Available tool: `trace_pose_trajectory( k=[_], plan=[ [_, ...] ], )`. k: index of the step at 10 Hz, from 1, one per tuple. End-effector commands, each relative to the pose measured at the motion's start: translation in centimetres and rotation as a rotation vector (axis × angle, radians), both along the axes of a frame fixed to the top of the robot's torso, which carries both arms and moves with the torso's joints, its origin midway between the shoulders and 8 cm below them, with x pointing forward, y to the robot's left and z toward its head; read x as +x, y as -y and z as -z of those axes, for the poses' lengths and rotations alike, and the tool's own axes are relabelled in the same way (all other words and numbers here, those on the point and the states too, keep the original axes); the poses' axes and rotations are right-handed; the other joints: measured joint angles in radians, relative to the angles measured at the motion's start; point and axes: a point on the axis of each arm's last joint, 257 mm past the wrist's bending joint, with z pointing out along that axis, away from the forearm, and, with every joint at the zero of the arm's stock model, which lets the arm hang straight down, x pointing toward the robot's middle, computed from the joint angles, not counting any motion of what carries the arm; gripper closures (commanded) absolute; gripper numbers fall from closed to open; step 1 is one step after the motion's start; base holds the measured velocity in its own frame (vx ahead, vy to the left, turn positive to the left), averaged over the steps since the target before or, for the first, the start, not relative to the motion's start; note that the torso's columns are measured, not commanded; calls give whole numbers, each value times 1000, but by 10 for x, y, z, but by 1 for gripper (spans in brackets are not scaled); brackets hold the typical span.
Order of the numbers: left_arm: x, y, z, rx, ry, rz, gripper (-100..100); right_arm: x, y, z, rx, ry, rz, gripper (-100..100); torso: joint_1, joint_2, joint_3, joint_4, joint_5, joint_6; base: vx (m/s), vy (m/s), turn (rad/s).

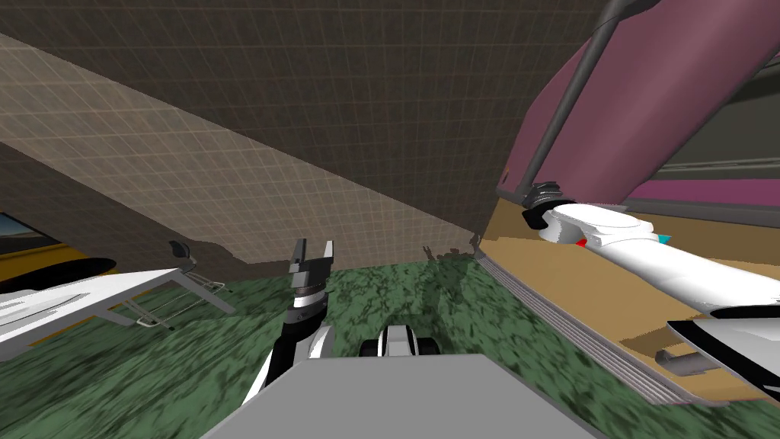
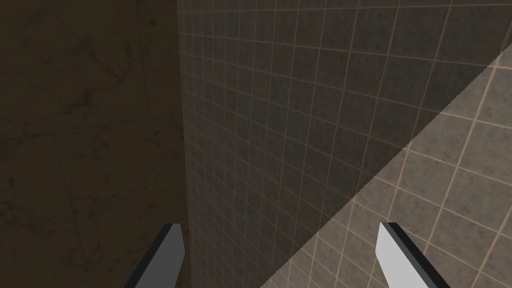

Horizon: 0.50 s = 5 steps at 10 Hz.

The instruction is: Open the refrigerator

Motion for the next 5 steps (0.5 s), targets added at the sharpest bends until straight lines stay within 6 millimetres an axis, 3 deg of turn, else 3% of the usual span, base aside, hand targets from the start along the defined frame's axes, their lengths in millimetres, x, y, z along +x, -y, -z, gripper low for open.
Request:
trace_pose_trajectory(
  k=[1, 3, 5],
  plan=[
    [0, 0, 0, 0, 0, 0, 0, -16, 24, -5, -2, 8, 78, 100, -1, -1, -1, 0, 1, -1, 250, 246, 51],
    [0, 0, 0, 0, 0, 0, 0, -32, 43, -6, -2, 10, 147, 100, 3, -7, -5, -1, 3, -2, 277, 263, 39],
    [0, 0, 0, 0, 0, 0, 0, -39, 53, -6, -1, 11, 182, 100, -3, 1, 0, 1, 2, -1, 222, 165, 39]
  ],
)
